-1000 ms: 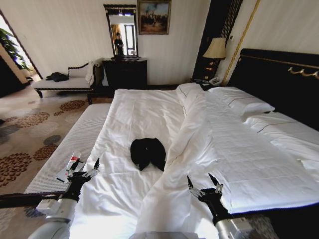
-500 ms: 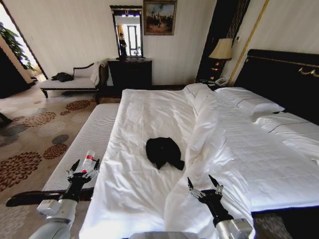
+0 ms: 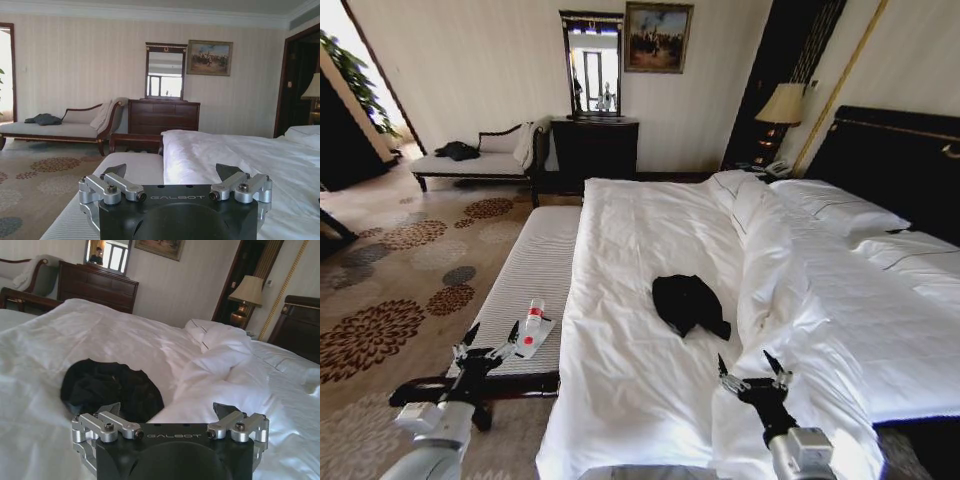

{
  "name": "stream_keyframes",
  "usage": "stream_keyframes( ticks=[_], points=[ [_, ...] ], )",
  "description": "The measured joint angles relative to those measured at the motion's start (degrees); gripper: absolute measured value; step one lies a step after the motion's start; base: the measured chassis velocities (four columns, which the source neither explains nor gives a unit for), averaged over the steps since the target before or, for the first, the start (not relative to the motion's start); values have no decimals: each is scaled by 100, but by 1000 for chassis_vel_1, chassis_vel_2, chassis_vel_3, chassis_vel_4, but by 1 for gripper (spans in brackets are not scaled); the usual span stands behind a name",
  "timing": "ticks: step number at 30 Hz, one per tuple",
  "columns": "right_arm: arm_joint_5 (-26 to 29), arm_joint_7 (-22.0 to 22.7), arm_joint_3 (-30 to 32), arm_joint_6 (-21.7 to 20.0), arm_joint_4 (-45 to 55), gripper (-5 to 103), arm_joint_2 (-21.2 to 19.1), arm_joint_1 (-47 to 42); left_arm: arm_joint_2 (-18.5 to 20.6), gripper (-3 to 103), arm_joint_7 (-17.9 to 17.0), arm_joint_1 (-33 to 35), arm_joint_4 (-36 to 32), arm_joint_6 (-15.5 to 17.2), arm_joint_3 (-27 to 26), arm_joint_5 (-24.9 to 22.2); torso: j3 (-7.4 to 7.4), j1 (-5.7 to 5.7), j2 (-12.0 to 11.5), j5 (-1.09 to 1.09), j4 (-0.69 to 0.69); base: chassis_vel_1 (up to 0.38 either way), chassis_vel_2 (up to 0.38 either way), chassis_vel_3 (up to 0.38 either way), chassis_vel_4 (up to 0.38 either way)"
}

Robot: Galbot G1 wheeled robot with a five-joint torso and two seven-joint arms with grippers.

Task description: Fold the clothes on the bed.

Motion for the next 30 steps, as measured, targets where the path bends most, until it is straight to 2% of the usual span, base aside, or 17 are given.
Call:
stream_keyframes(
  ticks=[4,10,19,21,24,25,26,27,30],
  points=[
    [-1,91,11,-107,0,100,-1,33,-1,100,1,-39,-2,14,41,15,0,0,0,-4,-4,-71,-70,47,36],
    [93,177,-26,-214,-24,100,8,83,5,100,0,-41,6,23,58,25,-1,0,0,-13,-1,0,0,0,0],
    [104,264,-31,-613,-261,100,-6,126,10,100,-1,-52,10,23,64,15,0,0,0,-5,-2,0,0,0,0],
    [100,281,-23,-656,-291,103,-6,122,11,100,-1,-50,15,22,66,15,0,0,0,-6,-2,0,0,0,0],
    [158,312,-23,-743,-334,93,-15,108,13,100,-1,-57,23,22,82,14,-1,0,1,-10,-1,0,0,0,0],
    [185,328,-27,-762,-347,93,-16,114,11,100,-1,-64,25,22,87,15,-1,0,1,-10,-1,0,0,0,0],
    [212,350,-33,-779,-362,87,-16,125,8,100,-1,-72,28,22,90,15,-1,0,1,-9,-1,0,0,0,0],
    [212,350,-33,-779,-362,87,-16,125,8,100,-1,-72,28,22,90,15,-1,0,1,-9,-1,0,0,0,0],
    [281,403,-41,-794,-417,71,-23,147,-3,100,-1,-80,44,20,94,12,0,0,0,-7,-1,0,0,0,0]
  ],
)
